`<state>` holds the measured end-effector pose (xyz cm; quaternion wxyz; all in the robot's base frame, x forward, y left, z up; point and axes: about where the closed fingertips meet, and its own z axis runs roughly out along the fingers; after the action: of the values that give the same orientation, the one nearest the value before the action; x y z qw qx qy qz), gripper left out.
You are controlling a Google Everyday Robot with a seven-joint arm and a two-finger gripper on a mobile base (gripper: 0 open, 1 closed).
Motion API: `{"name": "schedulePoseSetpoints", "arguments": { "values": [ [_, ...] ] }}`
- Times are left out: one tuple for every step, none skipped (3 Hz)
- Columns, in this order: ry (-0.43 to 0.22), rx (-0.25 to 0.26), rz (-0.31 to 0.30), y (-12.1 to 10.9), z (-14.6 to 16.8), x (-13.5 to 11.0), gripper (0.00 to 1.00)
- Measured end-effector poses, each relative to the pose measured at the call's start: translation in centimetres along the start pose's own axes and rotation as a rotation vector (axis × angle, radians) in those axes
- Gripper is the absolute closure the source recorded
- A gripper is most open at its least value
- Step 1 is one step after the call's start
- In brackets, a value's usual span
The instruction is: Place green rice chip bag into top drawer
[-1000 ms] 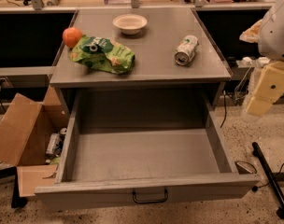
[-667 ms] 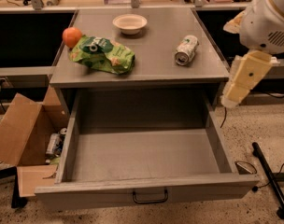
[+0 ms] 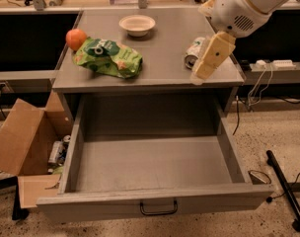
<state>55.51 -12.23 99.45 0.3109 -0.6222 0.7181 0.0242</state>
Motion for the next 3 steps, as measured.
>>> {"name": "schedulePoseSetpoints", "arguments": {
  "values": [
    [0.000, 0.000, 0.000, 0.0, 0.0, 0.0, 0.00],
    [0.002, 0.011, 0.011, -0.1, 0.4, -0.1, 0.00],
    [-0.041, 0.012, 0.044, -1.9, 3.4, -1.2, 0.00]
  ]
}}
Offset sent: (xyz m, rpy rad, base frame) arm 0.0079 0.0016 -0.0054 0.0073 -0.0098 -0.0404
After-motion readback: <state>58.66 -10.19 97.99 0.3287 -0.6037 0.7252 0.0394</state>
